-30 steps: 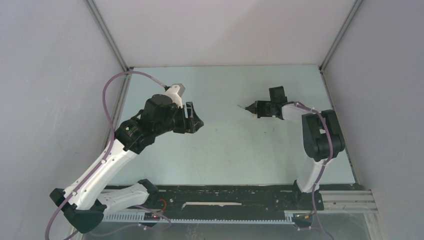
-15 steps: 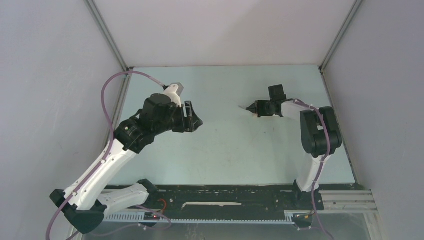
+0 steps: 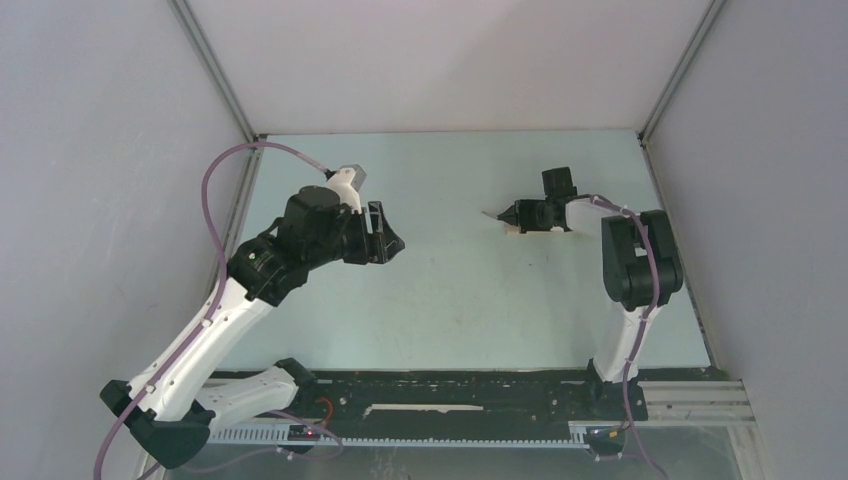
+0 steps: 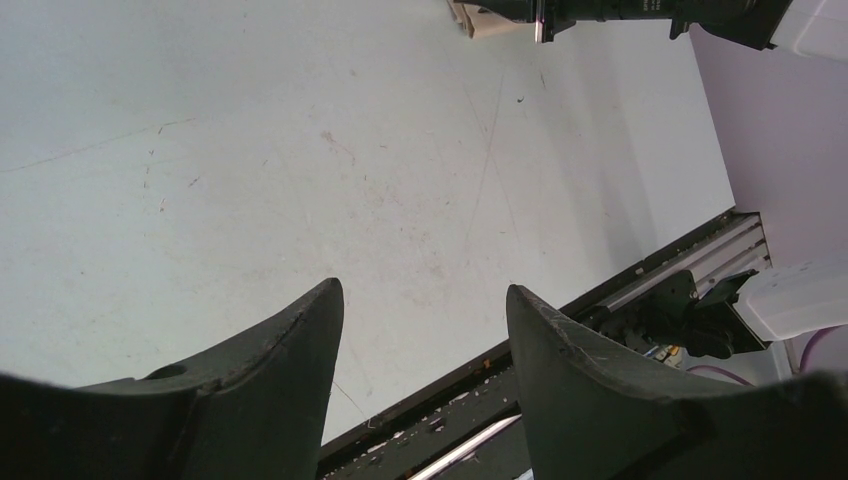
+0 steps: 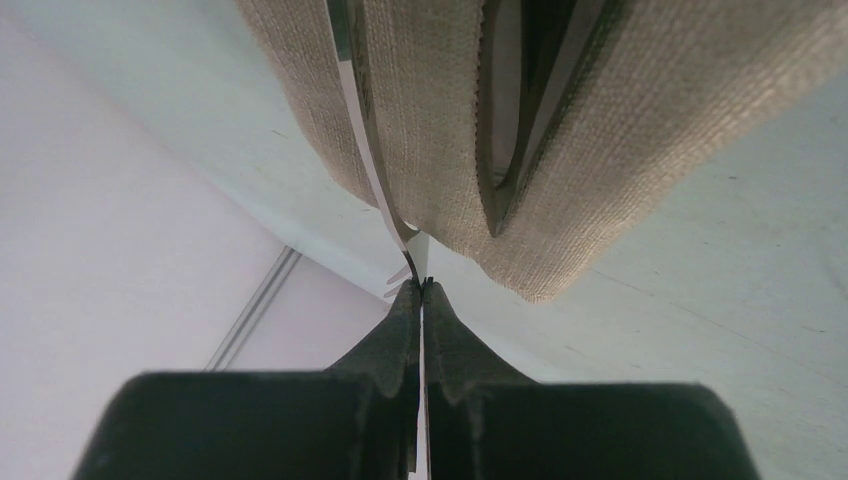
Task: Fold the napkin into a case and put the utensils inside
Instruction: Stuff the fork into the folded napkin.
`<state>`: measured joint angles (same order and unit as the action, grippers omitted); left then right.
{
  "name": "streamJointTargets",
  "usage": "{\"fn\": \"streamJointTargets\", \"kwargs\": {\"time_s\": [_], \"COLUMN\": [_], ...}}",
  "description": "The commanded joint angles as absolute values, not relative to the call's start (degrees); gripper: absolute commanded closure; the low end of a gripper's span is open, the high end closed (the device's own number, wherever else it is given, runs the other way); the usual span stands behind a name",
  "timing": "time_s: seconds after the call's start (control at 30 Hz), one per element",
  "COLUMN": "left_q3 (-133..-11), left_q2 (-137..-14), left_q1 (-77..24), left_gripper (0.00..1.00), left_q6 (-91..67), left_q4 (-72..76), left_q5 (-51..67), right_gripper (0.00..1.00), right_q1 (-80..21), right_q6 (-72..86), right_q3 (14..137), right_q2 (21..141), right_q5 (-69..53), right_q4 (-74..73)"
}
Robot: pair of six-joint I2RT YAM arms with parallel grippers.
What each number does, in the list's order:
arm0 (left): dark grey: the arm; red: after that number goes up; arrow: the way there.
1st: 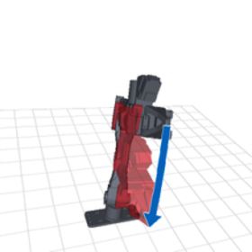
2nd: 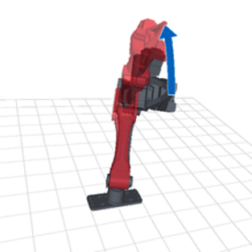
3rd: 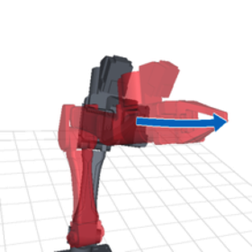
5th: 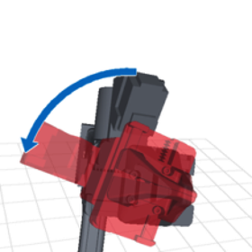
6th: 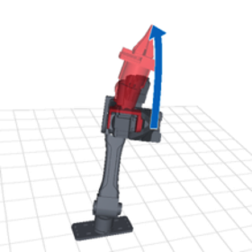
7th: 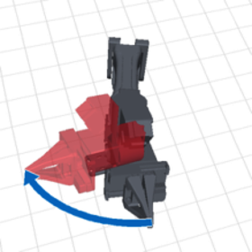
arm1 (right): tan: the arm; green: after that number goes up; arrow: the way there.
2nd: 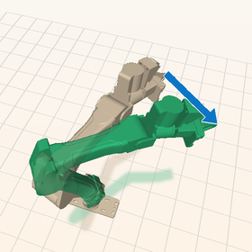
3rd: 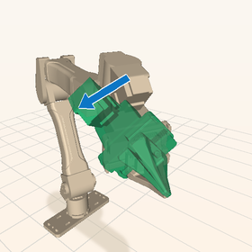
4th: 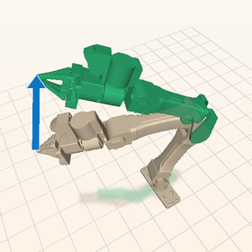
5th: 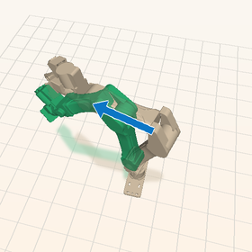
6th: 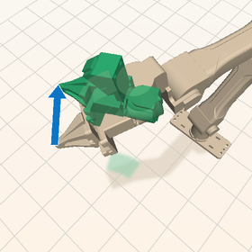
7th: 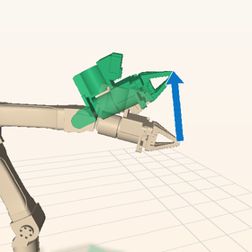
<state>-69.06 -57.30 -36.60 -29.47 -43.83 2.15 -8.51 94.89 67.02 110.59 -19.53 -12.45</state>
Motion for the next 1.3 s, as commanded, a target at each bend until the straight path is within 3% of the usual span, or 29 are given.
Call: {"fn": "streamJointTargets", "kwargs": {"time_s": [0.0, 1.27], "left_q3": [-69.2, -69.9], "left_q2": [-56.5, -58.3], "left_q1": [-36.1, -35.7], "left_gripper": [0.32, 0.32], "left_q6": [-28.3, -29.2], "left_q4": [-42.0, -41.1], "left_q5": [3.4, 5.4], "right_gripper": [1.00, 1.00], "right_q1": [-7.4, 2.7], "right_q6": [93.3, 88.0], "right_q3": [68.8, 68.8], "right_q2": [110.7, 109.4], "right_q5": [-18.9, -19.5], "right_q4": [-13.4, -15.0]}}
